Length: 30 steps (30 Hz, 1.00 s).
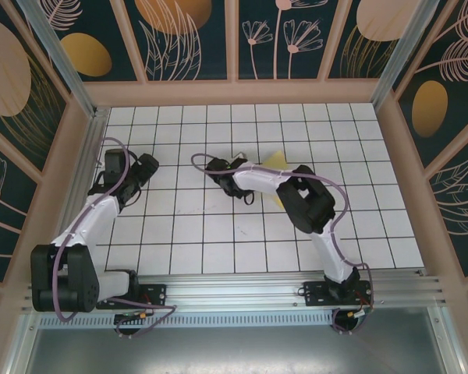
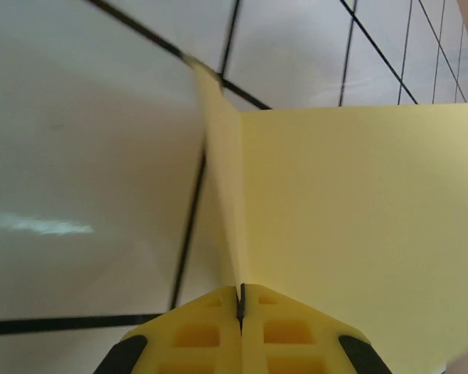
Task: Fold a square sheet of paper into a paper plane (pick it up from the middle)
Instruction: Turn over the paper at the center of the table.
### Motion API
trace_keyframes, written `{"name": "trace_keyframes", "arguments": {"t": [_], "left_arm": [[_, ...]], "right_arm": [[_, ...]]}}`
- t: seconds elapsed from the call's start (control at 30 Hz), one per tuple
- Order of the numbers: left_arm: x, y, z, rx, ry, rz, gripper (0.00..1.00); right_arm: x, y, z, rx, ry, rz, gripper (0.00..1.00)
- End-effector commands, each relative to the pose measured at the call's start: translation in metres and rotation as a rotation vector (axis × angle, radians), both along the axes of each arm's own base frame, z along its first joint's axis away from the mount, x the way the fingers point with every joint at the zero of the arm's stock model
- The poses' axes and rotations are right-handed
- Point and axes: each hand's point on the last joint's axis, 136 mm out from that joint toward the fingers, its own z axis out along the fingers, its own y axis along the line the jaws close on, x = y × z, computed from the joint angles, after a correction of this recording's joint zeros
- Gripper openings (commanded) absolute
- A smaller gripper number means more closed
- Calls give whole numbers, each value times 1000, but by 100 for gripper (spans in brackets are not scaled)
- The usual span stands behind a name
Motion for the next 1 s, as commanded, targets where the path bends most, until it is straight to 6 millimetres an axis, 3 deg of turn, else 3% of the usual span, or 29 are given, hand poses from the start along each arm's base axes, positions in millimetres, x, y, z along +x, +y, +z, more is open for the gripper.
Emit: {"name": "trace_keyframes", "arguments": {"t": [0.0, 0.17, 0.27, 0.37, 0.53, 0.67, 0.77, 0.83, 0.97], "left_arm": [[5, 10, 26, 38, -24, -17, 86], [16, 12, 47, 41, -52, -26, 87], [20, 9, 53, 27, -64, -35, 87], [23, 9, 59, 21, -78, -33, 88], [23, 7, 58, 13, -80, -39, 88], [18, 4, 47, -7, -71, -47, 88], [12, -1, 36, -34, -68, -62, 88], [7, -6, 29, -55, -70, -82, 88], [-5, -18, 12, -100, -70, -135, 89]], "right_arm": [[-18, 22, -5, -39, 20, 25, 0], [-36, 48, -32, 28, 95, 26, 6], [-38, 58, -30, 72, 105, 19, 20], [-41, 81, -14, 161, 110, 49, 27], [-72, 139, 15, 424, 213, 159, 36], [-91, 170, 53, 668, 280, 224, 41], [-91, 170, 83, 823, 295, 235, 45], [-82, 156, 96, 931, 306, 212, 48], [-52, 101, 85, 1012, 322, 131, 51]]}}
